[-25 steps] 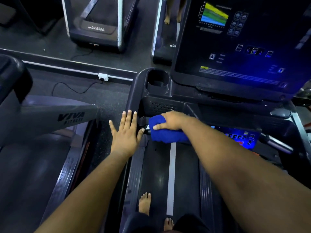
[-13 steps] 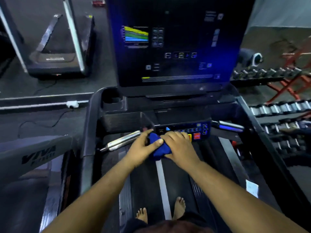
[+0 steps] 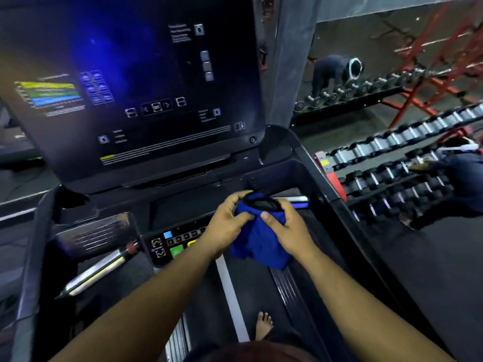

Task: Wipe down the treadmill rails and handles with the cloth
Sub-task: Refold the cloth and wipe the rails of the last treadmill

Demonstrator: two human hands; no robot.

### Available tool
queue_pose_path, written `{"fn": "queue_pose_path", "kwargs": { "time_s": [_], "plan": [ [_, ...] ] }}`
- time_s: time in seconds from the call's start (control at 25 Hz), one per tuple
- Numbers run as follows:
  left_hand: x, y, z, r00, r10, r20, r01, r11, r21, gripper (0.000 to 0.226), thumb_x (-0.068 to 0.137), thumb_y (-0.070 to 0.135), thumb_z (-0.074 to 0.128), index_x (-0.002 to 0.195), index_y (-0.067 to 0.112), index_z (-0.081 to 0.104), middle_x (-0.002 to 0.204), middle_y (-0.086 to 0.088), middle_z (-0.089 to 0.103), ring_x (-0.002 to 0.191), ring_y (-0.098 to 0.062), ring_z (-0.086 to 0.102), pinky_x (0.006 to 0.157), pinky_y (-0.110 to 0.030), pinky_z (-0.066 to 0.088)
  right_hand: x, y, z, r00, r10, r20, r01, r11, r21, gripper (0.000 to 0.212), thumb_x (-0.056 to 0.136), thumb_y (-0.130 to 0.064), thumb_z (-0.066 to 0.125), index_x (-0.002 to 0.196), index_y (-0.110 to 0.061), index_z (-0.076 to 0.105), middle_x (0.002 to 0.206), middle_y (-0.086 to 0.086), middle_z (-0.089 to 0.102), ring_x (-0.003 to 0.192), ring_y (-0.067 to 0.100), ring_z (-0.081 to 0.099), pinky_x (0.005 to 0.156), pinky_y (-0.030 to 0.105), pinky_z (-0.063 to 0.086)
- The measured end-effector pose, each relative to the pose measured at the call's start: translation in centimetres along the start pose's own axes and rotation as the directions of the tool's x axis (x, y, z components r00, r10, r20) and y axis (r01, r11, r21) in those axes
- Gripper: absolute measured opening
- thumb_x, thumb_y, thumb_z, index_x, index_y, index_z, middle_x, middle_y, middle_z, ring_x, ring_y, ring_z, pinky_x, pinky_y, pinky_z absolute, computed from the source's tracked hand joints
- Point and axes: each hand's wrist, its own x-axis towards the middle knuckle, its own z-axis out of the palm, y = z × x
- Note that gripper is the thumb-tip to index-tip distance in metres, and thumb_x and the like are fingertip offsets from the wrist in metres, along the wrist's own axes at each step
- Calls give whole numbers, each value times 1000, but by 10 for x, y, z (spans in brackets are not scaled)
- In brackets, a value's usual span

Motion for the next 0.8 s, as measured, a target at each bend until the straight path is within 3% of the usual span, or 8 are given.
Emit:
{"fn": "queue_pose_path", "kwargs": {
  "time_s": [0.12, 0.2, 0.28, 0.32, 0.44, 0.52, 0.68, 0.8],
  "plan": [
    [32, 4, 9, 991, 134, -19, -114, 902, 416, 63, 92, 17, 64, 148, 26, 36, 146, 0, 51, 130, -13, 51, 107, -33, 43, 38, -5, -14, 988, -41, -147, 9, 977, -212, 43, 90, -50, 65, 119, -21, 53, 108, -8, 63, 99, 15, 62, 80, 33, 49],
    [56, 3, 8, 995, 96, 38, -93, 672, 735, 79, 95, 26, 60, 158, 25, 13, 161, -2, 31, 142, -19, 37, 112, -36, 36, 66, -1, -9, 983, -36, -181, -50, 893, -448, 50, 92, -53, 59, 126, -18, 48, 119, 2, 59, 109, 24, 58, 80, 37, 45],
    [72, -4, 1, 996, -12, 83, -73, 372, 925, 81, 99, 40, 51, 159, 26, -1, 167, -1, 12, 152, -20, 17, 121, -49, 20, 82, 9, 5, 965, -83, -250, -137, 650, -747, 61, 92, -53, 53, 140, -17, 40, 142, 12, 46, 129, 33, 46, 96, 51, 41],
    [78, -11, -4, 992, -81, 93, -69, 268, 961, 77, 101, 48, 43, 158, 29, -4, 168, 0, 5, 154, -19, 8, 122, -55, 11, 84, 15, 13, 957, -126, -262, -143, 582, -800, 61, 93, -50, 49, 144, -19, 38, 150, 13, 39, 138, 34, 37, 104, 58, 35],
    [87, -23, -14, 977, -169, 132, -86, 257, 963, 66, 103, 54, 28, 158, 34, -3, 168, 2, -5, 154, -17, -4, 121, -59, 2, 64, 37, 34, 958, -273, -83, 120, 649, -751, 43, 100, -41, 40, 139, -26, 48, 146, 3, 48, 141, 23, 37, 115, 60, 25],
    [92, -26, -19, 966, -156, 206, -156, 285, 946, 63, 105, 48, 27, 158, 31, -3, 167, 3, -8, 153, -14, -9, 121, -58, -1, 58, 51, 38, 948, -318, -1, 200, 599, -775, 41, 102, -44, 34, 134, -26, 54, 135, -2, 59, 130, 19, 49, 116, 51, 28],
    [101, -28, -27, 939, -62, 339, -325, 166, 931, 63, 105, 37, 28, 158, 25, -4, 167, 4, -9, 152, -11, -13, 121, -60, -3, 110, 31, 13, 965, -214, 151, 241, 495, -835, 46, 101, -48, 28, 95, -23, 66, 92, -1, 72, 87, 23, 67, 80, 40, 43],
    [100, -33, -25, 938, -8, 348, -344, 129, 930, 65, 103, 36, 30, 159, 20, 1, 168, 0, -4, 153, -14, -9, 121, -54, -6, 91, 45, 19, 966, -255, 32, 175, 561, -809, 41, 101, -44, 33, 109, -21, 66, 104, -1, 70, 98, 23, 64, 92, 43, 43]
  ]
}}
